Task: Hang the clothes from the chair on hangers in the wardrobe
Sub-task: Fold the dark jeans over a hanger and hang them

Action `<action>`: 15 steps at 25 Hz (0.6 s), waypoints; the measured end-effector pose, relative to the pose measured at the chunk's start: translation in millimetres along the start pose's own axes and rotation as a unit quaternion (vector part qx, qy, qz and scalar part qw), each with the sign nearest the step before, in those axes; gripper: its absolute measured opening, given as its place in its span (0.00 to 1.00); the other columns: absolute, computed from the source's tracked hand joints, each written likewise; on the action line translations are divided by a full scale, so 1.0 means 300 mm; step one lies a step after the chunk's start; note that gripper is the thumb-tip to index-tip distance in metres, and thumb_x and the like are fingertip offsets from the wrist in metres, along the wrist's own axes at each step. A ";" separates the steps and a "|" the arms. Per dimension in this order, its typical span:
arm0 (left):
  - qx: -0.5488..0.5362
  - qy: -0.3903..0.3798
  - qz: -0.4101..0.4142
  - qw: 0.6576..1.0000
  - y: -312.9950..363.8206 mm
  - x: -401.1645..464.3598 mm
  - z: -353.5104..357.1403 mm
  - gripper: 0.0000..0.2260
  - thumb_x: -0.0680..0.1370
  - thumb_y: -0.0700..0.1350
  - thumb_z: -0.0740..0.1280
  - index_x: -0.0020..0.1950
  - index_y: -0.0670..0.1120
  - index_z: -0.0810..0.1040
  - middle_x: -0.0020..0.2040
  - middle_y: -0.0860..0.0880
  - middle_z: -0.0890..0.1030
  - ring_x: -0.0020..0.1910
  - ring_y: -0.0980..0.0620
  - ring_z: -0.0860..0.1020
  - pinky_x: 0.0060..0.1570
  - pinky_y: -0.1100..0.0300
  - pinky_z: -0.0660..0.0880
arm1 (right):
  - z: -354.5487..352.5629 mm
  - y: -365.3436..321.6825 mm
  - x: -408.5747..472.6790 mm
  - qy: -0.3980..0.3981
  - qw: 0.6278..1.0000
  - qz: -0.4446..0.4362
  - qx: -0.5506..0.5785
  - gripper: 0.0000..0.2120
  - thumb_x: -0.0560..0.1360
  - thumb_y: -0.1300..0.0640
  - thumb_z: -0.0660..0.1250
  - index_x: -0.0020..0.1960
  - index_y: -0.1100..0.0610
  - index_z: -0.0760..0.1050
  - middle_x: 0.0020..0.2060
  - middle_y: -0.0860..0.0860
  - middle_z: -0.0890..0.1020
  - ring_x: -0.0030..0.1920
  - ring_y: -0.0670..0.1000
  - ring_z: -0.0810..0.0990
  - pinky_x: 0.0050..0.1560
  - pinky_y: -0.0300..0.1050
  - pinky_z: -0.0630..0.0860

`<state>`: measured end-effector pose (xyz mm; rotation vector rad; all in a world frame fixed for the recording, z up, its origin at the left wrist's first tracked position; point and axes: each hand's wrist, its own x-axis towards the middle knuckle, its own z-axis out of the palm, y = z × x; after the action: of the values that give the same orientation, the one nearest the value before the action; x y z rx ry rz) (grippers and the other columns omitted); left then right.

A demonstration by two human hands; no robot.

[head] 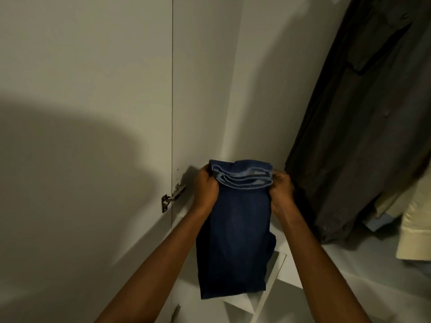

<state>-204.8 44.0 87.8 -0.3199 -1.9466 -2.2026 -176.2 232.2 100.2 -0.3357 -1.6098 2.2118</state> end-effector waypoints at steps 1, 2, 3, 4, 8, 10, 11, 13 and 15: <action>0.038 0.032 -0.003 0.999 -0.032 0.055 0.021 0.14 0.83 0.36 0.60 0.40 0.43 0.77 0.33 0.52 0.78 0.32 0.56 0.76 0.31 0.67 0.70 | 0.016 0.030 0.081 0.003 1.000 -0.001 -0.030 0.19 0.82 0.65 0.60 0.34 0.54 0.69 0.28 0.52 0.73 0.31 0.51 0.71 0.30 0.37 0.73; 0.112 0.064 -0.019 0.991 -0.087 0.116 0.039 0.13 0.84 0.39 0.61 0.39 0.42 0.77 0.33 0.49 0.77 0.31 0.53 0.75 0.27 0.66 0.67 | 0.027 0.077 0.168 0.003 0.998 0.003 -0.070 0.18 0.82 0.64 0.63 0.34 0.55 0.69 0.30 0.53 0.73 0.33 0.52 0.71 0.29 0.36 0.72; 0.197 0.087 -0.040 0.976 -0.159 0.178 0.055 0.14 0.84 0.43 0.62 0.40 0.41 0.77 0.34 0.47 0.78 0.33 0.49 0.77 0.25 0.64 0.65 | 0.028 0.137 0.251 0.005 0.992 0.015 -0.121 0.17 0.81 0.59 0.66 0.34 0.57 0.71 0.31 0.53 0.75 0.34 0.52 0.74 0.29 0.37 0.73; 0.262 0.099 -0.073 0.957 -0.244 0.232 0.064 0.14 0.83 0.46 0.63 0.42 0.40 0.79 0.38 0.44 0.81 0.36 0.46 0.79 0.26 0.60 0.67 | 0.020 0.203 0.318 -0.002 0.982 0.035 -0.185 0.18 0.80 0.52 0.69 0.34 0.59 0.75 0.32 0.51 0.79 0.34 0.50 0.78 0.31 0.38 0.75; 0.341 0.121 -0.147 0.921 -0.517 0.291 0.060 0.16 0.85 0.48 0.60 0.53 0.36 0.79 0.50 0.39 0.83 0.47 0.42 0.82 0.42 0.51 0.79 | -0.063 0.441 0.429 -0.092 0.941 0.062 -0.320 0.13 0.78 0.53 0.68 0.43 0.63 0.78 0.38 0.55 0.82 0.39 0.54 0.80 0.38 0.47 0.74; 0.318 0.124 -0.110 0.933 -0.524 0.315 0.066 0.15 0.85 0.45 0.59 0.49 0.36 0.80 0.48 0.38 0.83 0.45 0.41 0.81 0.42 0.51 0.77 | -0.059 0.442 0.460 -0.093 0.936 0.018 -0.338 0.09 0.79 0.57 0.64 0.44 0.61 0.79 0.40 0.54 0.83 0.40 0.53 0.81 0.39 0.46 0.75; 0.306 0.136 -0.087 0.938 -0.516 0.335 0.064 0.16 0.85 0.45 0.59 0.47 0.36 0.79 0.46 0.39 0.83 0.44 0.42 0.81 0.43 0.51 0.77 | -0.051 0.430 0.470 -0.092 0.941 -0.005 -0.324 0.08 0.80 0.57 0.64 0.45 0.58 0.79 0.41 0.53 0.84 0.41 0.51 0.81 0.40 0.45 0.76; 0.287 0.168 -0.054 0.941 -0.501 0.365 0.066 0.16 0.85 0.47 0.60 0.46 0.38 0.79 0.43 0.42 0.82 0.42 0.45 0.80 0.43 0.51 0.77 | -0.038 0.417 0.495 -0.105 0.954 -0.046 -0.276 0.07 0.80 0.58 0.64 0.48 0.56 0.80 0.44 0.53 0.85 0.44 0.50 0.83 0.43 0.45 0.79; 0.301 0.159 -0.060 0.938 -0.503 0.388 0.058 0.15 0.85 0.47 0.61 0.45 0.38 0.79 0.44 0.42 0.82 0.42 0.45 0.80 0.42 0.52 0.76 | -0.045 0.442 0.521 -0.112 0.947 -0.037 -0.299 0.06 0.80 0.58 0.65 0.48 0.55 0.80 0.45 0.54 0.85 0.46 0.53 0.83 0.44 0.48 0.79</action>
<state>-357.9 80.6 -21.1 0.2365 -2.3469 -1.4745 -332.8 276.7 -25.0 -0.1786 -2.3621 1.7067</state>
